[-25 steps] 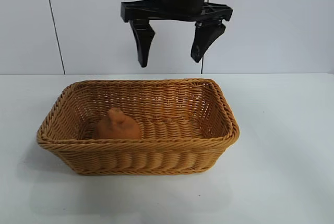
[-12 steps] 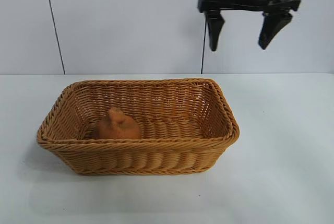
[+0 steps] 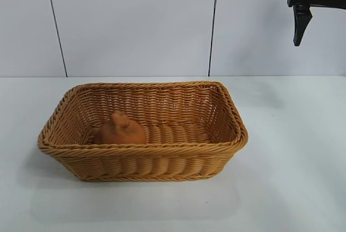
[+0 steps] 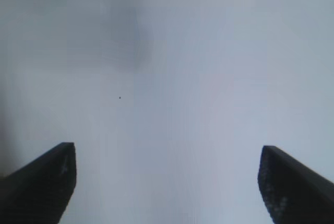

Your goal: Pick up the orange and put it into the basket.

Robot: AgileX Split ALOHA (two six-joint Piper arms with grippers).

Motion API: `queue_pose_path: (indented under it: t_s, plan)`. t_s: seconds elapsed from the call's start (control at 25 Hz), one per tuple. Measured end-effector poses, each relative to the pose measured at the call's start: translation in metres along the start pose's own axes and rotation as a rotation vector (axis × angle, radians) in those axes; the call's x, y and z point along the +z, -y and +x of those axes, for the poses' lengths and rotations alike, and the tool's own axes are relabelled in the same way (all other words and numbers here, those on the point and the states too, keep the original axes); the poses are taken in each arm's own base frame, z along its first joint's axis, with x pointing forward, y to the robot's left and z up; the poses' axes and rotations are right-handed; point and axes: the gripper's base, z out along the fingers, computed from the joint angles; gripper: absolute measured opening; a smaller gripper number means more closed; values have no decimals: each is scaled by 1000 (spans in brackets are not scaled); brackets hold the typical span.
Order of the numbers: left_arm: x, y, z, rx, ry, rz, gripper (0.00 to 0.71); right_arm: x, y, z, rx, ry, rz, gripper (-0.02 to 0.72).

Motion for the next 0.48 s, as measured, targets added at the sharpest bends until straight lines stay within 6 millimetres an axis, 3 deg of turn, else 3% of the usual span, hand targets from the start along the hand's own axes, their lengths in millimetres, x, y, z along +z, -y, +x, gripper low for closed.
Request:
queue_pose_path:
  t_s: [0.16, 0.48]
  plan:
    - [0, 0, 0, 0, 0, 0, 583, -4, 1, 32, -17, -72, -11, 652]
    - [0, 0, 0, 0, 0, 0, 583, -32, 10, 134, -40, -200, -17, 652]
